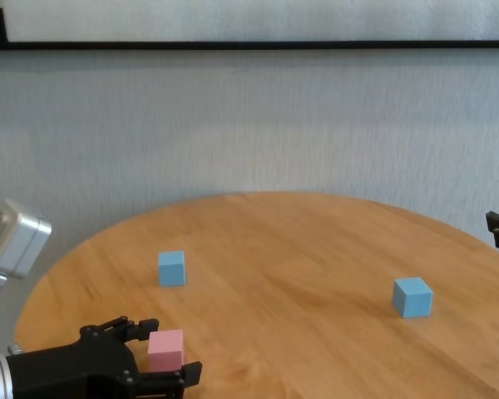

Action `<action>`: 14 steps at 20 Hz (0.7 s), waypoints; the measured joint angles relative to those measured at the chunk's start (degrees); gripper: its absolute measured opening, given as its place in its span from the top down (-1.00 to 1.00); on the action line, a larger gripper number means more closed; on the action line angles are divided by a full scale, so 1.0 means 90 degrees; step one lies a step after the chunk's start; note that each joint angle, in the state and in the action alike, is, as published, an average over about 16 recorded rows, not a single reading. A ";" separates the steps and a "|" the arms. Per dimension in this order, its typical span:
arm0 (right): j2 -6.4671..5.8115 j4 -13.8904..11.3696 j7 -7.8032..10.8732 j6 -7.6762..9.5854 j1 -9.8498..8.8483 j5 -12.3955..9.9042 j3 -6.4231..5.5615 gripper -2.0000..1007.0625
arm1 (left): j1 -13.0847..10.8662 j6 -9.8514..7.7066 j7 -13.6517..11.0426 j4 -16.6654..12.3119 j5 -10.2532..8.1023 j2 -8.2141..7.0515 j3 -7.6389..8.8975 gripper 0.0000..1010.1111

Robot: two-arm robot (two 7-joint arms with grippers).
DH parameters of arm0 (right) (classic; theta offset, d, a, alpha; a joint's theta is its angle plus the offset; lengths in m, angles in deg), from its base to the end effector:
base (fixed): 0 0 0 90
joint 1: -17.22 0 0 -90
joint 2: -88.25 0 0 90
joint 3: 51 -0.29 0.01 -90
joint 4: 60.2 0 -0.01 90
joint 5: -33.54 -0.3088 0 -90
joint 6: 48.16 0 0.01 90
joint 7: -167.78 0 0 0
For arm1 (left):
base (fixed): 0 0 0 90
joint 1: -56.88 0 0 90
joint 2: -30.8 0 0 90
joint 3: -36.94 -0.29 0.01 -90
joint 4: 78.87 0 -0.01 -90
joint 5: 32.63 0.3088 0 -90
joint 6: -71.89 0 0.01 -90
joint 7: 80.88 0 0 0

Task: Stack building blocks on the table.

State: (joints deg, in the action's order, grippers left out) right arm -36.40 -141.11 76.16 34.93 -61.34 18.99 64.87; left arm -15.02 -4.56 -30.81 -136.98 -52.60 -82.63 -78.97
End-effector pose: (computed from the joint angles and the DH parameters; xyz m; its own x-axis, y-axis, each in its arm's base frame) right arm 0.3581 -0.0826 -0.3022 0.2924 -0.8802 0.3738 0.9552 0.2875 -0.0700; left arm 0.3839 0.0747 -0.3735 0.7817 0.6221 0.0438 -0.6152 0.7576 0.2181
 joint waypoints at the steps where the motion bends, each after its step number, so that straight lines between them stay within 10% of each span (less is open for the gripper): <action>1: 0.0000 0.0000 0.0000 0.0000 0.0000 0.0000 0.0000 -0.99 | 0.0002 -0.0002 0.0001 0.0005 0.0003 0.0001 -0.0001 -0.98; 14: 0.0000 0.0000 0.0000 0.0000 0.0000 0.0000 0.0000 -0.99 | -0.0006 -0.0035 0.0025 -0.0071 0.0102 -0.0024 -0.0058 -0.68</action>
State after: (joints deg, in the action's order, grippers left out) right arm -36.40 -141.11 76.16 34.93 -61.34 18.99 64.87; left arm -15.07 -4.87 -30.58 -137.62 -51.68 -82.84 -79.49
